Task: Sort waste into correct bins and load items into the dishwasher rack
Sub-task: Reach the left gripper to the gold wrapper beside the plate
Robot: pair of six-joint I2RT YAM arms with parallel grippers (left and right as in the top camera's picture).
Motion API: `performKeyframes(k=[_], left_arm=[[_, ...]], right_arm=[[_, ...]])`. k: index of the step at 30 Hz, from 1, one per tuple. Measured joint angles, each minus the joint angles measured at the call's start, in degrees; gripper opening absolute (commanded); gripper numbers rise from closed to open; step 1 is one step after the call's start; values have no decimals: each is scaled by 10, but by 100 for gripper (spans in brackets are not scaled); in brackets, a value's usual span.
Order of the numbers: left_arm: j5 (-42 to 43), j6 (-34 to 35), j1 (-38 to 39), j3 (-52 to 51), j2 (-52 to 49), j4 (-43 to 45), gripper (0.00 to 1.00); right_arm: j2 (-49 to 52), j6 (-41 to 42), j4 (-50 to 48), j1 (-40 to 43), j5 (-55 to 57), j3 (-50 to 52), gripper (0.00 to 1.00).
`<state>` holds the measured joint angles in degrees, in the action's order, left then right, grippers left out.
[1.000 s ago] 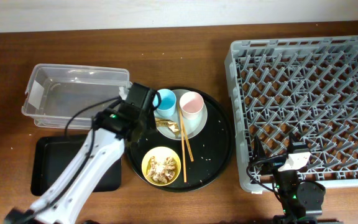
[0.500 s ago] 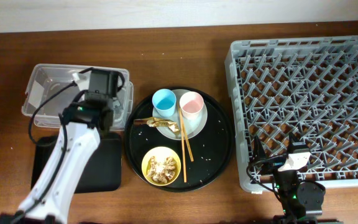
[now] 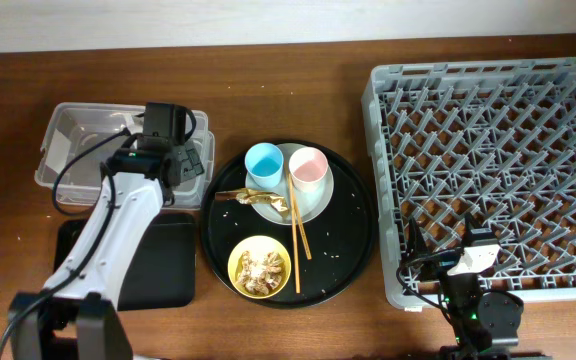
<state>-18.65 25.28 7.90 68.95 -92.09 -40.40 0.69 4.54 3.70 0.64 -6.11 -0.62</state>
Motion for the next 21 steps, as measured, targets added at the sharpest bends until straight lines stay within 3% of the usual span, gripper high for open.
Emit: performKeyframes(k=[1, 6, 10, 15, 21], left_arm=[[4, -1, 0, 2, 2, -1, 69], [155, -7, 7, 21, 81, -54, 66], [218, 18, 42, 23, 96, -109, 62], [229, 113, 93, -9, 96, -85, 61], [188, 287, 152, -95, 95, -23, 60]], right_arm=[[0, 0, 0, 0, 0, 0, 98], [0, 0, 0, 0, 0, 0, 98], [0, 0, 0, 0, 0, 0, 98], [0, 0, 0, 0, 0, 0, 98], [0, 0, 0, 0, 0, 0, 98]])
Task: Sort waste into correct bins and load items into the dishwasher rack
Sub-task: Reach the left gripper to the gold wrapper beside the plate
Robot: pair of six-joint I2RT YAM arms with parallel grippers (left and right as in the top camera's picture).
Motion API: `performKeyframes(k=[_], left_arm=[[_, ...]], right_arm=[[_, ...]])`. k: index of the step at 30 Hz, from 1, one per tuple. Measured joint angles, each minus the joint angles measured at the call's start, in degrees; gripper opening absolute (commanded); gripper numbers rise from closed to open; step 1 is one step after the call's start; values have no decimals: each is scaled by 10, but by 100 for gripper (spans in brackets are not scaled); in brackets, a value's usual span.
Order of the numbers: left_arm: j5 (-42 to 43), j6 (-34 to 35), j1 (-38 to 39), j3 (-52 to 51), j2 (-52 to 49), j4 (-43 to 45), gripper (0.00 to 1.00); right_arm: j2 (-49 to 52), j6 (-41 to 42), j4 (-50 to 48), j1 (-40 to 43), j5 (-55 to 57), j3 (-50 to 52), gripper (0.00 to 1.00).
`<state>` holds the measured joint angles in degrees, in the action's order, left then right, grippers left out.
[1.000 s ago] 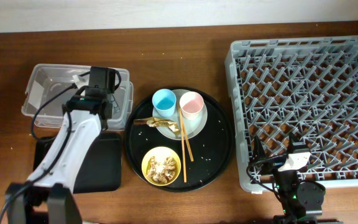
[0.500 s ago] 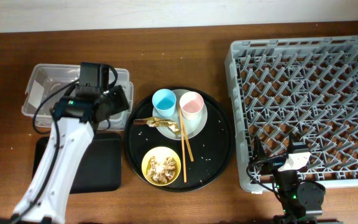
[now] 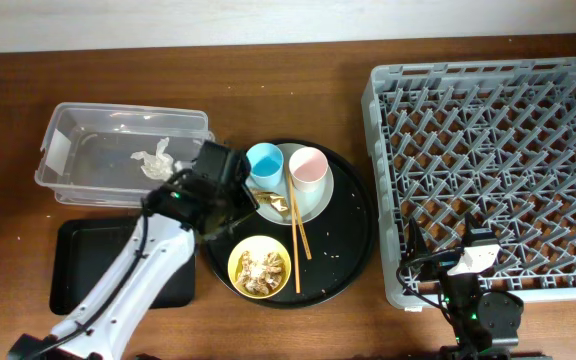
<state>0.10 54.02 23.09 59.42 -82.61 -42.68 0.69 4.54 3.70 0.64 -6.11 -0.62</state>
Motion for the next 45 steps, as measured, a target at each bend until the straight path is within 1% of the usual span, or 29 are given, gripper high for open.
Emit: performKeyframes(k=[4, 11, 17, 23, 27, 29, 31, 38, 41, 44, 45], left_arm=[[-44, 77, 6, -51, 0, 75, 59], [-74, 137, 6, -151, 0, 227, 58], [-88, 150, 6, -191, -3, 293, 58], [-95, 155, 6, -195, -47, 364, 56], [-98, 156, 6, -196, -74, 404, 47], [-100, 157, 6, -196, -78, 415, 45], [-105, 157, 6, -196, -79, 416, 42], [-126, 157, 6, -196, -80, 417, 41], [-131, 157, 6, -196, -88, 425, 30], [-139, 156, 6, -196, -96, 435, 14], [-139, 155, 6, -196, -98, 438, 5]], right_arm=[[0, 0, 0, 0, 0, 0, 98], [0, 0, 0, 0, 0, 0, 98], [0, 0, 0, 0, 0, 0, 98], [0, 0, 0, 0, 0, 0, 98], [0, 0, 0, 0, 0, 0, 98], [0, 0, 0, 0, 0, 0, 98], [0, 0, 0, 0, 0, 0, 98], [0, 0, 0, 0, 0, 0, 98], [0, 0, 0, 0, 0, 0, 98], [0, 0, 0, 0, 0, 0, 98], [0, 0, 0, 0, 0, 0, 98]])
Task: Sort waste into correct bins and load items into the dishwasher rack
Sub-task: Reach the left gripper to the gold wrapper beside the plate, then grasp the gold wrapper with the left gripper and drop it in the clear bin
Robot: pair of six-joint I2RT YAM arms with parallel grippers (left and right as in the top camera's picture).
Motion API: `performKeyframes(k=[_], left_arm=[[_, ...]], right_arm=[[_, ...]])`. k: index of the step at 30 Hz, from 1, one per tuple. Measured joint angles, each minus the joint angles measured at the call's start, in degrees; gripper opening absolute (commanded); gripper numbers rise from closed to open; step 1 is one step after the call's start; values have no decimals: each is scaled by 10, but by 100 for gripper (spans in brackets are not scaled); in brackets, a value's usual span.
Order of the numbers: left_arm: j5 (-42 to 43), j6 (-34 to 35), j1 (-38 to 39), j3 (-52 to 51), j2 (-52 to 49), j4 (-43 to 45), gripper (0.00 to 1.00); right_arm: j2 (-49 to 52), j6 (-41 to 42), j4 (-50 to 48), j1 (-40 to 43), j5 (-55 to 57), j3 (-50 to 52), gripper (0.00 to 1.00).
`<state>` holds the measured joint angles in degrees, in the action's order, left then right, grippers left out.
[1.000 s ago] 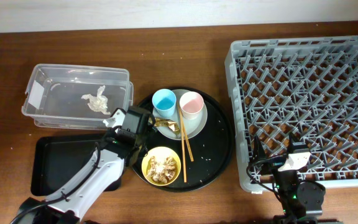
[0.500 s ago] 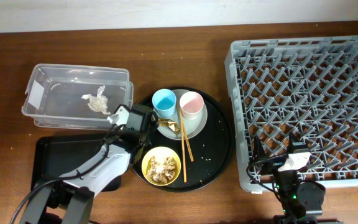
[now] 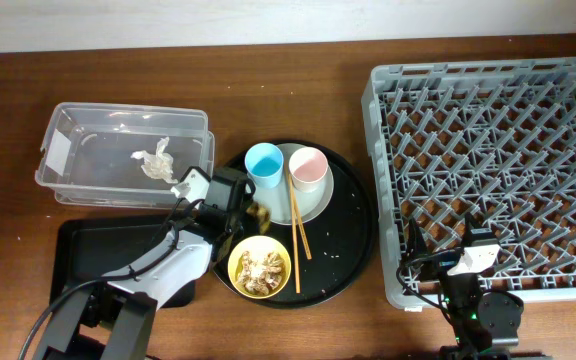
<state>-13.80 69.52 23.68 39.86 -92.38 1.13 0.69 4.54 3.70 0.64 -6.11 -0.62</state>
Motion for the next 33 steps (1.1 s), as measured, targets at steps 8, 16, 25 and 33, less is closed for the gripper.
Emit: performKeyframes(k=[8, 16, 25, 33], left_arm=[[52, -1, 0, 0, 10, 13, 1], [121, -8, 0, 0, 143, -61, 1], [51, -113, -27, -1, 316, -104, 1], [68, -167, -211, 14, 329, -129, 1]], right_arm=[[0, 0, 0, 0, 0, 0, 98], [0, 0, 0, 0, 0, 0, 98], [0, 0, 0, 0, 0, 0, 98], [0, 0, 0, 0, 0, 0, 98]])
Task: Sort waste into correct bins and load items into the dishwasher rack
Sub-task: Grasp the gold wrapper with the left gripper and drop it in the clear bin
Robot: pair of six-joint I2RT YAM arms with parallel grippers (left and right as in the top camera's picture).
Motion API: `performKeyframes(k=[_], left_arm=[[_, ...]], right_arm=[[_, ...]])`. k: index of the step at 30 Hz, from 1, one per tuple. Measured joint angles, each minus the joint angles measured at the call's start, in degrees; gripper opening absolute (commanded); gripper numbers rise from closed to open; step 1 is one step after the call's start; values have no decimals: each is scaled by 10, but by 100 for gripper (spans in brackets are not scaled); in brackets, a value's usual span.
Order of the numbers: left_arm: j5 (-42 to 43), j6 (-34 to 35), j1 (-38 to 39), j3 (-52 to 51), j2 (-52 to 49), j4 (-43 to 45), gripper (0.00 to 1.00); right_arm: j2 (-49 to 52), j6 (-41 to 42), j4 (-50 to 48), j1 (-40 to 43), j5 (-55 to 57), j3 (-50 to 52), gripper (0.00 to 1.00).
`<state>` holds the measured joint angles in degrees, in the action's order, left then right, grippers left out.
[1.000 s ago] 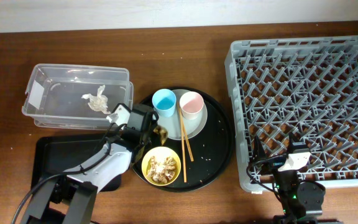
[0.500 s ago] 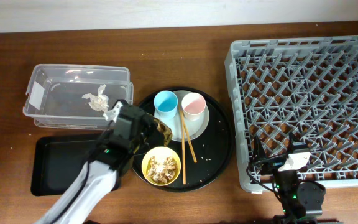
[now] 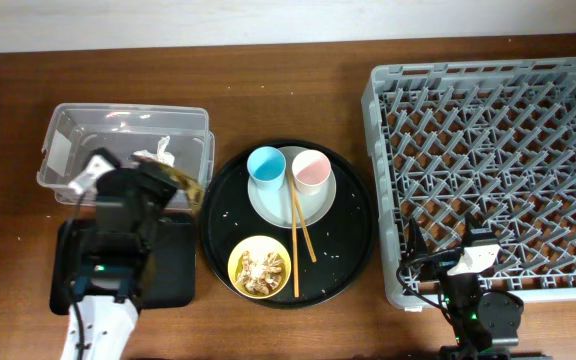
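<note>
My left gripper [image 3: 180, 184] is shut on a crumpled gold wrapper [image 3: 188, 185] and holds it over the front right corner of the clear plastic bin [image 3: 63, 150]. A white tissue [image 3: 156, 154] lies in that bin. On the round black tray [image 3: 353, 235] stand a white plate [image 3: 268, 205] with a blue cup [image 3: 265, 163] and a pink cup [image 3: 309, 167], chopsticks [image 3: 299, 228], and a yellow bowl [image 3: 260, 267] of scraps. My right gripper [image 3: 440, 240] rests open at the front left corner of the grey dishwasher rack [image 3: 498, 150].
A flat black bin [image 3: 173, 265] lies in front of the clear bin, mostly under my left arm. The rack fills the right side of the table, and the wall runs along the back edge.
My left gripper has moved from the tray's left side to the clear bin's front right corner, with the gold wrapper in it. The right arm has not moved.
My left gripper was over the clear bin while the gold wrapper lay on the white plate. Then it was at the plate beside the wrapper, with a tissue lying in the bin. Later it had the wrapper off the plate, and now holds it at the clear bin.
</note>
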<state>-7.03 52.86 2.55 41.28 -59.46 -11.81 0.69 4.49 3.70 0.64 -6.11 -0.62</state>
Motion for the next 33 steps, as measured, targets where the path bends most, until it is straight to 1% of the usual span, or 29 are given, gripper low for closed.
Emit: performKeyframes(k=[3, 6, 14, 19, 29, 33], left_arm=[[7, -23, -65, 0, -1, -9, 1], [8, -31, -92, 2, -14, -9, 1], [9, -39, -97, 3, -118, -4, 1], [8, -39, -97, 3, -135, 10, 1], [-25, -40, -97, 4, -137, 103, 1], [-27, -41, -97, 6, -167, 171, 1]], right_arm=[[0, 1, 0, 0, 0, 0, 98], [0, 0, 0, 0, 0, 0, 98], [0, 0, 0, 0, 0, 0, 98], [0, 0, 0, 0, 0, 0, 98], [0, 0, 0, 0, 0, 0, 98], [0, 1, 0, 0, 0, 0, 98]])
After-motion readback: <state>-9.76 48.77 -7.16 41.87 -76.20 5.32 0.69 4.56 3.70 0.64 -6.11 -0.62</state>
